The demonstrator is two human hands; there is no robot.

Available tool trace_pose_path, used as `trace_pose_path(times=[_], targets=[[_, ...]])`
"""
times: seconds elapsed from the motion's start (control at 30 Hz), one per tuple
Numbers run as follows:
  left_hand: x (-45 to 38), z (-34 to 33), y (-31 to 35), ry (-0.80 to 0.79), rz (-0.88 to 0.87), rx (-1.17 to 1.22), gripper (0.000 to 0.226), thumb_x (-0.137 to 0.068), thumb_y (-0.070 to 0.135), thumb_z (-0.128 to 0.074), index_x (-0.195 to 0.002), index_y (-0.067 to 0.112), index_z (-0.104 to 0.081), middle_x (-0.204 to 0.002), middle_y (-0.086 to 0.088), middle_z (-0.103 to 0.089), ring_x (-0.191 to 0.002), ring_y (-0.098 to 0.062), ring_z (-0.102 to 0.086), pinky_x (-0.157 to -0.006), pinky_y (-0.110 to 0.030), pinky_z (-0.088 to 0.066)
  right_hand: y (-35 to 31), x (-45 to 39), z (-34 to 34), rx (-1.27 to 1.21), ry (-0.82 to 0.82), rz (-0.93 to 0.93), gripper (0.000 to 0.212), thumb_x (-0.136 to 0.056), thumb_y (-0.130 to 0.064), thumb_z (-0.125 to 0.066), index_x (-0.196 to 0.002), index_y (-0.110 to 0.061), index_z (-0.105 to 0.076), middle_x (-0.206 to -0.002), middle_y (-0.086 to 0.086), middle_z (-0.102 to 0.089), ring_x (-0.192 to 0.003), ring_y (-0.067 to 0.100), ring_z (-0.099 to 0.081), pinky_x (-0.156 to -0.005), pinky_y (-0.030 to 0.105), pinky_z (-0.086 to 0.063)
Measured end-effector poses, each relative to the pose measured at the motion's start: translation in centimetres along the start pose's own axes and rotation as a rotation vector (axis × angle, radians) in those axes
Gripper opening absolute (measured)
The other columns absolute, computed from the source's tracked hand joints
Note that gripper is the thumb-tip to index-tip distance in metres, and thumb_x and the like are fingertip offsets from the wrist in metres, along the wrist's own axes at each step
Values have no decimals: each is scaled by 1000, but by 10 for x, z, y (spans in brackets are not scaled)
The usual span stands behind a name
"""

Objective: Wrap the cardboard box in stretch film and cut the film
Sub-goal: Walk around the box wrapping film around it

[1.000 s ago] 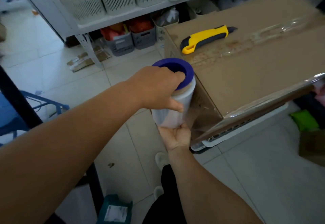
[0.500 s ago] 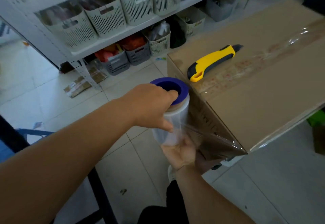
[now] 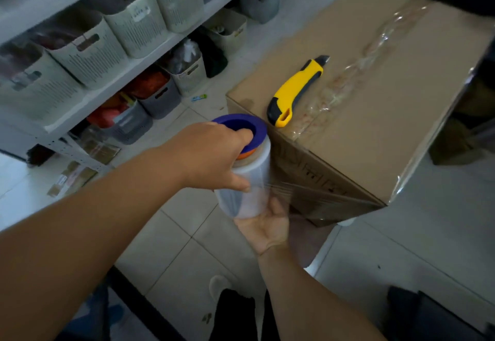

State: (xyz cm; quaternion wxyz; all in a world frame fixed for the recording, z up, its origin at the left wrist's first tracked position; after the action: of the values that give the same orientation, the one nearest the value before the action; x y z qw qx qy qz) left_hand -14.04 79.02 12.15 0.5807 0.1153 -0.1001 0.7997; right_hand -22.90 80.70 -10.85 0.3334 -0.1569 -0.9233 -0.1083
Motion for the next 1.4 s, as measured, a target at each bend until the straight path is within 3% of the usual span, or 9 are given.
trace_pose_path(times=[0.07,0.13,0.27,0.4,0.77,0.9,1.07,1.4], targets=[[2,3,-2,7,-41,-19,55,-72,63,-64,-93,24,-32,-67,11,-38,-59,-10,-39,-51,-23,-31,10,-1,1,-92,1,-20,48,-92,-33,-42,-130,-8,-57,-140,15,-51,-133,32,-43,-115,45,-24],[3,6,-5,11,-75,-39,55,-73,62,-63,-94,24,-31,-66,11,-38,-56,-8,-37,-48,-22,-27,19,-2,-4,-86,1,9,52,-95,-40,-35,-129,-7,-57,-138,18,-52,-134,34,-42,-116,46,-21],[6,11,-17,45,-120,-87,56,-72,63,-64,-94,21,-35,-65,10,-39,-63,-15,-45,-59,-27,-35,37,2,-25,-94,-62,38,60,-98,-46,-25,-130,-6,-55,-134,22,-55,-131,37,-43,-115,48,-23],[9,13,-38,41,-120,-93,57,-70,63,-65,-100,20,-42,-68,8,-43,-67,-18,-47,-60,-30,-37,53,-4,-39,-88,-81,46,62,-98,-46,-23,-131,-4,-54,-134,22,-54,-131,37,-43,-116,47,-22],[-2,20,-84,26,-119,-84,62,-68,64,-66,-104,19,-46,-93,0,-61,-81,-24,-57,-69,-33,-46,79,-33,-68,-107,-102,62,57,-99,-42,-23,-120,-3,-60,-124,23,-61,-124,38,-49,-113,49,-27],[-9,22,-95,3,-127,-83,60,-67,65,-66,-102,20,-47,-85,3,-58,-76,-21,-55,-67,-33,-47,78,-48,-75,-117,-87,47,53,-98,-37,-27,-118,-3,-63,-123,23,-62,-125,38,-49,-114,50,-25],[-15,22,-100,12,-159,-92,54,-70,65,-64,-94,21,-43,-72,8,-49,-69,-17,-51,-61,-30,-40,80,-66,-73,-118,-71,49,53,-96,-32,-34,-94,0,-76,-118,21,-65,-126,35,-50,-116,46,-24],[-25,28,-112,65,-302,-119,50,-74,68,-59,-80,24,-34,-64,10,-41,-55,-6,-40,-57,-26,-35,75,-90,-89,-153,-119,215,44,-80,-31,-49,-110,-6,-69,-146,13,-44,-138,30,-38,-117,44,-19]])
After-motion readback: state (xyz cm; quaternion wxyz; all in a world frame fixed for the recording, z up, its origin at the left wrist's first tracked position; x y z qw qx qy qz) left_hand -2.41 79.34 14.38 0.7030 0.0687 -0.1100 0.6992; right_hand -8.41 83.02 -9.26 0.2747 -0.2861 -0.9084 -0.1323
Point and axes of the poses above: each hand's wrist, its own x-axis away from the middle knuckle, its own z-axis out of the back of the hand, y = z × x, the point moved 8 cm from there along -x, towards the middle knuckle
